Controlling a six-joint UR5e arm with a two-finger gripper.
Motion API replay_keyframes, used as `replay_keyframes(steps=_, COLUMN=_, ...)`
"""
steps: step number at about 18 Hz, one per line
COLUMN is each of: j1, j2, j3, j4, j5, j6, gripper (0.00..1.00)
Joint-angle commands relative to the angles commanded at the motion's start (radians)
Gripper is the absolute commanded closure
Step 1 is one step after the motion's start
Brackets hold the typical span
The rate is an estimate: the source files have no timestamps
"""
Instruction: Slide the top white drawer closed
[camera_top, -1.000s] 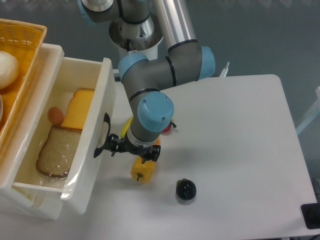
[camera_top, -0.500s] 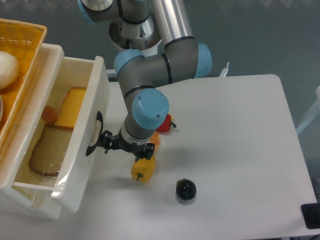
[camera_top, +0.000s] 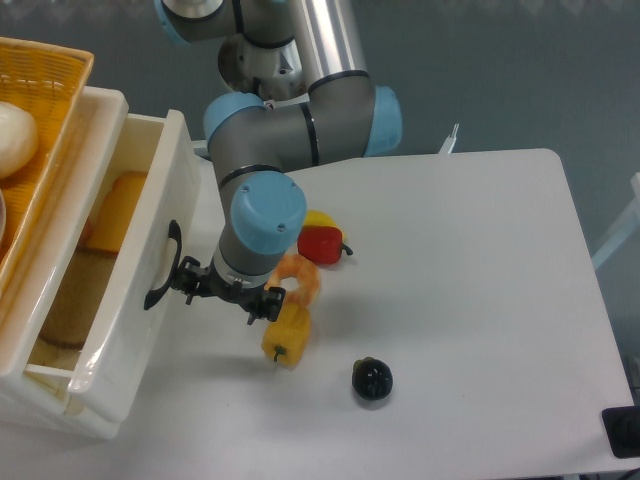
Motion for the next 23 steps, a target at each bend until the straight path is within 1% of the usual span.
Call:
replay_keyframes(steps=4, j1=-0.015, j2=0.006, j3=0.003, j4=0.002, j5=0.003, j6=0.006, gripper=0.00)
replay_keyframes(steps=7, j1=-0.031, j2=0.008, j3=0.005, j4=0.003, j5=0.003, j6=0.040, gripper=0.00)
replay_keyframes(steps=14, j1=-0.052, j2=0.006, j3=0.005, j4=0.005, j5=0.003, j6=0.049, gripper=0.00)
replay_keyframes(steps=17, j1=-0.054, j2=0.008, j3=0.003, j4=0.018, j5=0.003, j6=0.049, gripper=0.00)
replay_keyframes(steps=23, j1=-0.054, j2=0.008, j3=0.002, j4=0.021, j5=0.003, j6=0.051, gripper=0.00)
